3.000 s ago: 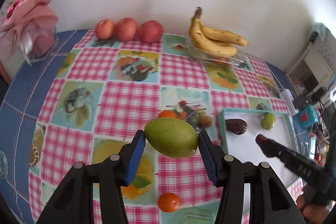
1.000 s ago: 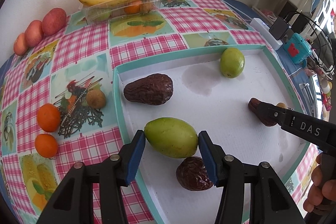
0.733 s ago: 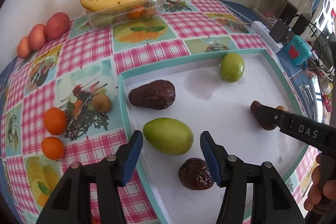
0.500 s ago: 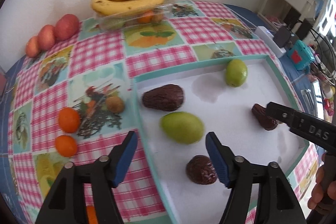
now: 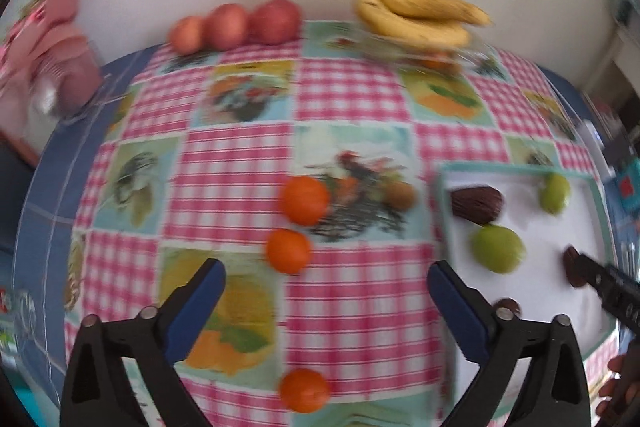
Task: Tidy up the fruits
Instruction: 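Open the right tool to drop the date while the left tool releases the mango in the tray, then move the left tool to the fruit row and grasp a tangerine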
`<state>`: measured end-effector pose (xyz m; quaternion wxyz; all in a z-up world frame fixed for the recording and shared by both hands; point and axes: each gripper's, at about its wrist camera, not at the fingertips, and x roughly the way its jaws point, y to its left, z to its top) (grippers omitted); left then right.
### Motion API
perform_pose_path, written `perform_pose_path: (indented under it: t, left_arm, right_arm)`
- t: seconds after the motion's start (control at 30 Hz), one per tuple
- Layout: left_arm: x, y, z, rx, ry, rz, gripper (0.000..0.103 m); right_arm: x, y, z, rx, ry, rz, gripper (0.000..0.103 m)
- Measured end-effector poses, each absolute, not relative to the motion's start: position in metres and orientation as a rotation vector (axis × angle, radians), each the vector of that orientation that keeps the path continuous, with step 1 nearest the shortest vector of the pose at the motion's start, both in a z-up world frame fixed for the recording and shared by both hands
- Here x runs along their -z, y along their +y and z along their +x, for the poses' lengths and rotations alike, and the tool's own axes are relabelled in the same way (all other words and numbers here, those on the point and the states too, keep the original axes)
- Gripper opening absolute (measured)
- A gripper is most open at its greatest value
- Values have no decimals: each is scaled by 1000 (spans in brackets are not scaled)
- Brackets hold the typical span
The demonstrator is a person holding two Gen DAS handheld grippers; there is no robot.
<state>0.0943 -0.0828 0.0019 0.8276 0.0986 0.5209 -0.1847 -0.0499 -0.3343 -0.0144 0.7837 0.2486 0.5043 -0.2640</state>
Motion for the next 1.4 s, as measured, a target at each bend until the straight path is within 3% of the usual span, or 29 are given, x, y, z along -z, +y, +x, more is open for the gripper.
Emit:
perform_pose_path:
  t: [0.1,0.57,0.93,1.2,1.33,1.4]
  left_arm:
    - [-3,-56,100,324,1102,161,103]
    - [-10,-20,84,305,1110,89,103]
    - [33,-20,72,341,1318,6,101]
    - [52,-30,59,405,1423,-3,75]
    - [54,-32,55,419,1438,-3,57]
    - [55,-31,56,430,1439,-15,54]
  right_arm:
    - [15,-322,-42,542,1097,495,91]
    - [16,-237,-17,354,1120,360,91]
    - [20,-227,-36,377,1149,373,91]
    - [17,-228,-48,401,1156,377,91]
    - [14,-226,-50,401,1155,369,91]
    - [13,-225,-50,400,1155,365,91]
